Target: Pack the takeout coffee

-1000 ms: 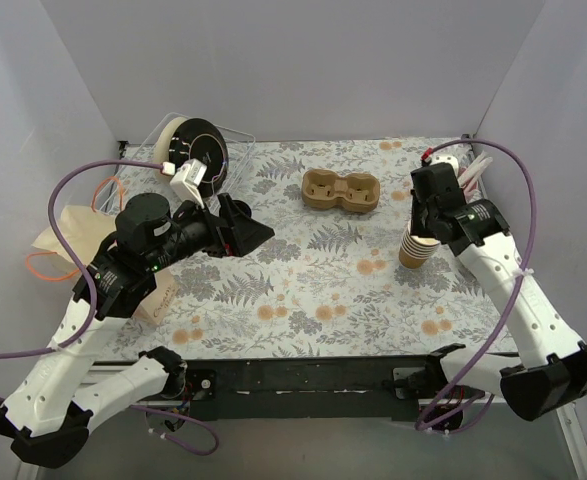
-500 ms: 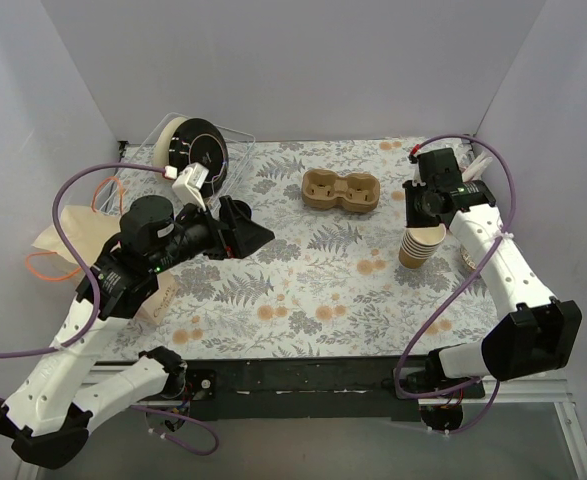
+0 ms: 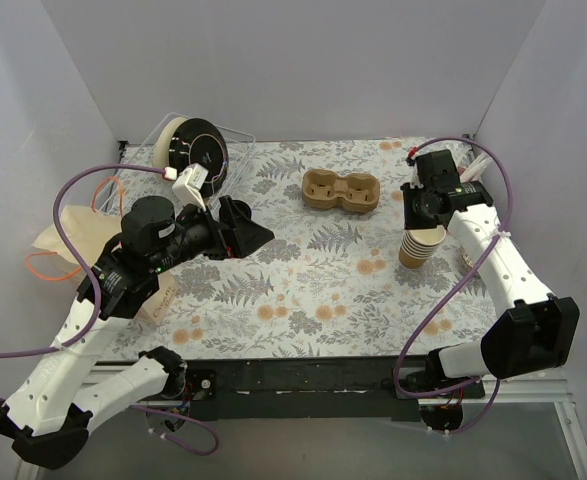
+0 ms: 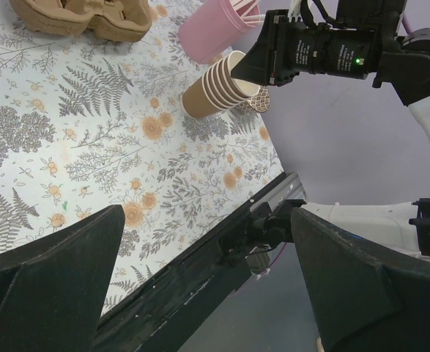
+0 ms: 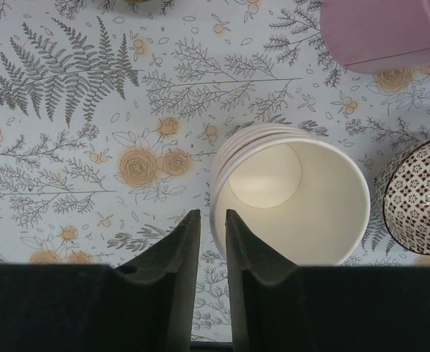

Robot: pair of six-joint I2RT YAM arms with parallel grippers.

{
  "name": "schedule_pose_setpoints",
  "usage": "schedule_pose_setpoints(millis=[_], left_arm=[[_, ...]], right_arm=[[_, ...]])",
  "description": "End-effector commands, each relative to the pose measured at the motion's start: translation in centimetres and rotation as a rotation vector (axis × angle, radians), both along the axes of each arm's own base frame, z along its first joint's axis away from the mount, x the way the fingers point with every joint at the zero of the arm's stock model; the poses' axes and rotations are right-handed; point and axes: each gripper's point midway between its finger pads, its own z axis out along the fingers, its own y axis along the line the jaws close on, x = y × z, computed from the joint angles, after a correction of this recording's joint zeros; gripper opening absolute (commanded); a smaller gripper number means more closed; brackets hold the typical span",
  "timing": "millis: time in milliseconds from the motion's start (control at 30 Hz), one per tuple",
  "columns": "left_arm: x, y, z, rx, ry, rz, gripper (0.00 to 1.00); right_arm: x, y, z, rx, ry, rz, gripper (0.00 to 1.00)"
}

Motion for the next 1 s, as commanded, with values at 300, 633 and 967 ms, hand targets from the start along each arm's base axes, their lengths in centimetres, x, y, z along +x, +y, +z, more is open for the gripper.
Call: schedule_pose_setpoints(millis=[300,633,967], left_arm=[[-0.4,0.6,0.5,0.003,-0.022,0.009,0.98],[-0.2,0.5,0.3,0.005,-0.019,0.009,0.98],[-0.2,0.2,0.0,-0.005,-0.014,0.001,0.98]], right_arm=[[-0.1,-0.2,-0.9,0.006,-0.004,-0.016,0.21],[0.0,-0.7,0.1,-0.022,-0.010,-0.021,0.09],[-0.2,-1.3,0.9,-0.050,-0.016,-0.030,0.06]])
